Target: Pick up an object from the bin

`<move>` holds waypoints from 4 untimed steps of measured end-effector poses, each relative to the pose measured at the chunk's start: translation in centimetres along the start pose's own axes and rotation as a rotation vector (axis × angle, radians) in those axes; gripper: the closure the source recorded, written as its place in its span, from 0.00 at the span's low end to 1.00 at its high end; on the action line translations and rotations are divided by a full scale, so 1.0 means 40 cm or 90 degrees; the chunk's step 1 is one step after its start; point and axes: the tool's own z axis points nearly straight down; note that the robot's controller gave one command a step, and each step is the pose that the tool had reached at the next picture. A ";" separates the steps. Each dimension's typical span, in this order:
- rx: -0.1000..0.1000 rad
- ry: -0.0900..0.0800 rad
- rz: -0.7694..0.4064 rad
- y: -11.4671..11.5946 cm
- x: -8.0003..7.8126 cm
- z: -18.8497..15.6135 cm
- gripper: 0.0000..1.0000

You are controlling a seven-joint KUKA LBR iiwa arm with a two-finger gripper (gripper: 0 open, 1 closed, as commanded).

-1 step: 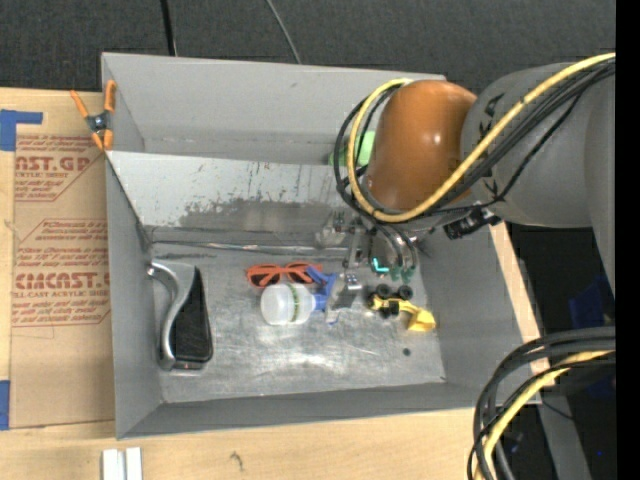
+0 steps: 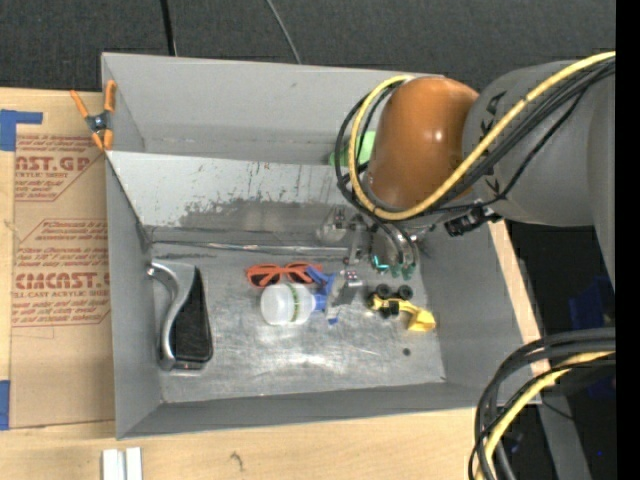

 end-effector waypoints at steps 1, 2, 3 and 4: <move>0.001 -0.006 -0.042 0.069 -0.078 0.226 1.00; 0.001 -0.007 -0.042 0.069 -0.078 0.226 1.00; 0.001 0.002 -0.044 0.074 -0.060 0.112 1.00; 0.001 -0.001 -0.048 0.074 -0.058 -0.150 1.00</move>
Offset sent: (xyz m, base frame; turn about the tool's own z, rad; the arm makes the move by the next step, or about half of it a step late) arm 0.0000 0.0000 0.0000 0.0000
